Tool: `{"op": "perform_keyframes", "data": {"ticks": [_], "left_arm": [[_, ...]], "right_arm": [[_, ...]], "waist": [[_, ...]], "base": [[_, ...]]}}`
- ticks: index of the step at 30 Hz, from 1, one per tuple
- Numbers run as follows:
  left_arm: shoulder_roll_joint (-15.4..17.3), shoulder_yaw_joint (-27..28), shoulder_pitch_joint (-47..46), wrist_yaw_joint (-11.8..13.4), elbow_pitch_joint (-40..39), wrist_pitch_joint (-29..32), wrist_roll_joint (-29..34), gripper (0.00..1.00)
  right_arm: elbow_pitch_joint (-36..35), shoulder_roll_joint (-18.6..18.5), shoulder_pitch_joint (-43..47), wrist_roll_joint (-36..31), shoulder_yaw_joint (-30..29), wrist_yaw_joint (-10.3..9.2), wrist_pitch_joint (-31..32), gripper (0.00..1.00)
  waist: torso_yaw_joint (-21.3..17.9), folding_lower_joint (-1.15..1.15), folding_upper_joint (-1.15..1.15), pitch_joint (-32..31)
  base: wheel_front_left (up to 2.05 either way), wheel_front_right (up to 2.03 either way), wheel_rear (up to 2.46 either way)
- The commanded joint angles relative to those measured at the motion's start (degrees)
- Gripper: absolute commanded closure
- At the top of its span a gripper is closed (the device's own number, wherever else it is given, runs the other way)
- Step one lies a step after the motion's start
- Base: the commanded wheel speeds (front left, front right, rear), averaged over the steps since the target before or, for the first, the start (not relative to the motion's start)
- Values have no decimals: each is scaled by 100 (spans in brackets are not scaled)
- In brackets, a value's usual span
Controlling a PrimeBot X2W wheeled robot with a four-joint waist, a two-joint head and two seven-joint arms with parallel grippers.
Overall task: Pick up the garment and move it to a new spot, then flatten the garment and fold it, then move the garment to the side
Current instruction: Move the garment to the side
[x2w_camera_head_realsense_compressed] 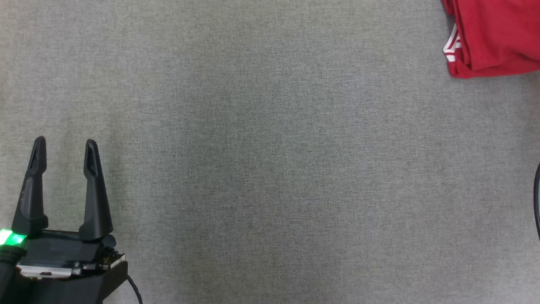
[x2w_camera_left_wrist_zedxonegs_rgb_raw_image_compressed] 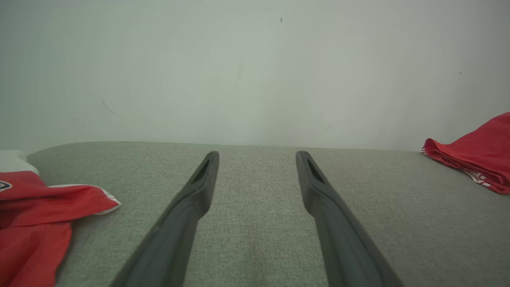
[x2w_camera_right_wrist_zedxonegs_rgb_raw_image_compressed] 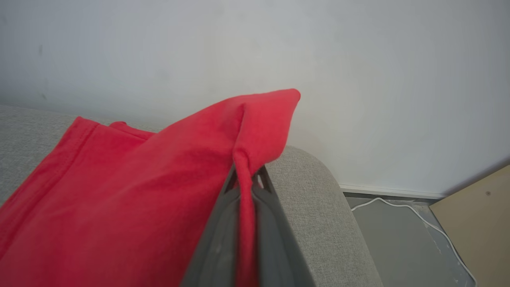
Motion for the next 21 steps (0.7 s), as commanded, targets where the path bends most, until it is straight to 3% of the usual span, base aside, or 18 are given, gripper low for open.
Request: {"op": "perform_keyframes", "data": {"ticks": [1, 2, 3, 14, 21], "left_arm": [[33, 12, -70, 6, 23, -1, 13, 0], [34, 13, -69, 11, 32, -4, 2, 0], [31, 16, -56, 20, 37, -8, -7, 0], [-29, -17, 17, 85, 217, -47, -68, 0], [-106, 23, 214, 123, 563, -78, -238, 0]], "right_arm": [[66, 23, -80, 39, 40, 3, -34, 86], [120, -1, -116, -7, 54, 3, -65, 57], [176, -16, -142, -33, 65, 3, -107, 0], [409, 126, -180, -185, -76, 3, -370, 0], [-521, 326, 206, -157, -676, 3, -387, 0]], "waist": [[22, 0, -1, 2], [29, 0, -1, 7], [33, 0, -1, 9], [30, 0, -1, -232], [1, 0, -1, -774]], "base": [[0, 0, 0], [0, 0, 0], [0, 0, 0], [0, 0, 0], [0, 0, 0]]}}
